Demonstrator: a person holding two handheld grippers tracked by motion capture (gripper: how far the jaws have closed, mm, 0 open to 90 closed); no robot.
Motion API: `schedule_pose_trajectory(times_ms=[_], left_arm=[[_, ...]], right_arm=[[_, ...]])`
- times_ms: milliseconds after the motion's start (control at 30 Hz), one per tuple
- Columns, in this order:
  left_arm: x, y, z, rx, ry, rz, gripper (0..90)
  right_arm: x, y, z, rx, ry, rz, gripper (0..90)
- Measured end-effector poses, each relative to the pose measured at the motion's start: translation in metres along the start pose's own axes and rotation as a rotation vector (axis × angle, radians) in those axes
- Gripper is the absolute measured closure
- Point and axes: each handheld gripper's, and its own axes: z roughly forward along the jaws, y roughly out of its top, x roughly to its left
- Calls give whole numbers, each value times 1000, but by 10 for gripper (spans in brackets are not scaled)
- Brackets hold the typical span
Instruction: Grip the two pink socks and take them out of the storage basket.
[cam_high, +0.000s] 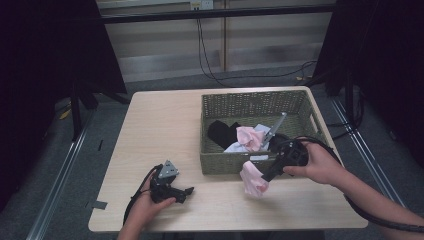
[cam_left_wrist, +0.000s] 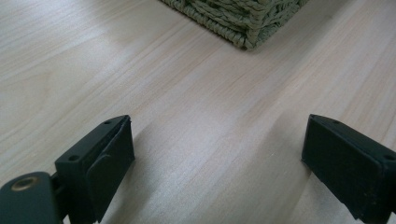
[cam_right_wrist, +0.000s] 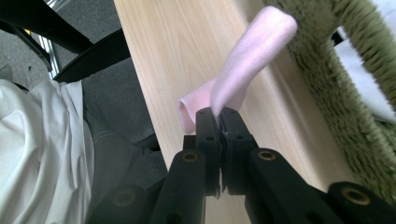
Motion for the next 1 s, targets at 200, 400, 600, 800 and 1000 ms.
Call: schedule_pose_trajectory(times_ms=[200, 400, 600, 800, 1000], left_arm=[[0, 0, 0, 0, -1, 0, 86], [0, 0, 0, 0, 0, 0, 87], [0, 0, 0, 0, 0, 1, 87], [0, 0, 0, 0, 0, 0, 87], [0, 0, 0, 0, 0, 0, 87]], right_arm=[[-2, -5, 8, 14, -12, -2, 872], [-4, -11, 16, 17, -18, -1, 868], [-5, -15, 20, 30, -27, 11, 825], [-4, -14, 5, -11, -49, 11, 762], [-5, -7, -25, -75, -98, -1, 693]])
